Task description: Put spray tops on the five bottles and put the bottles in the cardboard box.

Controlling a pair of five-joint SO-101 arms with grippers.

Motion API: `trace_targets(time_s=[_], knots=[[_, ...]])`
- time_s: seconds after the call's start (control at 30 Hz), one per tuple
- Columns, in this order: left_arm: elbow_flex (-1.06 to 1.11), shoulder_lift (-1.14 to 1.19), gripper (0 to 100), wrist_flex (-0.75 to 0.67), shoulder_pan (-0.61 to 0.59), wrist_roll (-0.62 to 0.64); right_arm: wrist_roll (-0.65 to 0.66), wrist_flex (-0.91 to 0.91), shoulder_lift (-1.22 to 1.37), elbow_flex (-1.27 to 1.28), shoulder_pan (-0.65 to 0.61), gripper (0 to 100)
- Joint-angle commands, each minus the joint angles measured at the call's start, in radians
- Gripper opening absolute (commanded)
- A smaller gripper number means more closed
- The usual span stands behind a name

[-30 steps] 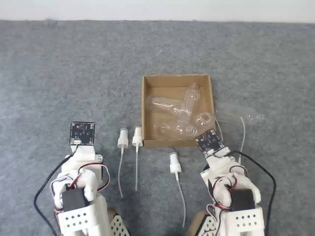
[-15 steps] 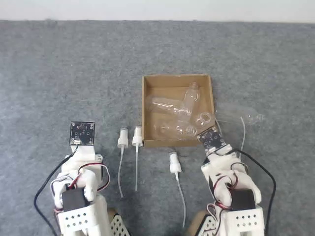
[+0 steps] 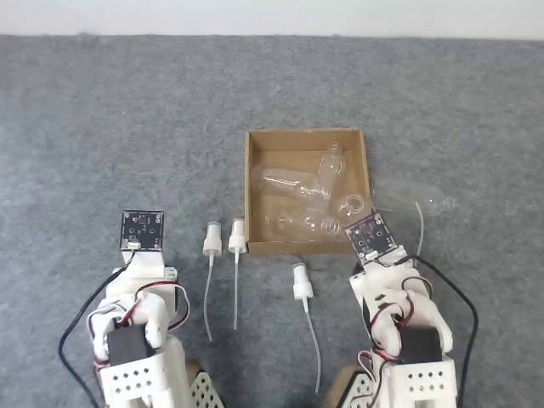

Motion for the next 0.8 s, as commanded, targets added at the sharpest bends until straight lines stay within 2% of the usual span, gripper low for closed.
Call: trace_targets(time_s=[0.0,0.23,0.47,0.77], knots=[[-0.010,-0.021,3,0.002,-0.005,-0.008,-0.002,0.048,-0.018,0.020,0.015,0.6],[-0.010,-0.021,3,0.002,-0.005,-0.008,0.015,0.059,-0.018,0.020,0.045,0.6],[-0.010,-0.021,3,0.002,0.002,-0.008,0.288,0.050,-0.019,0.021,0.297,0.6],[-0.010,-0.021,3,0.002,0.020,-0.008,0.295,0.058,-0.018,0.021,0.249,0.6]])
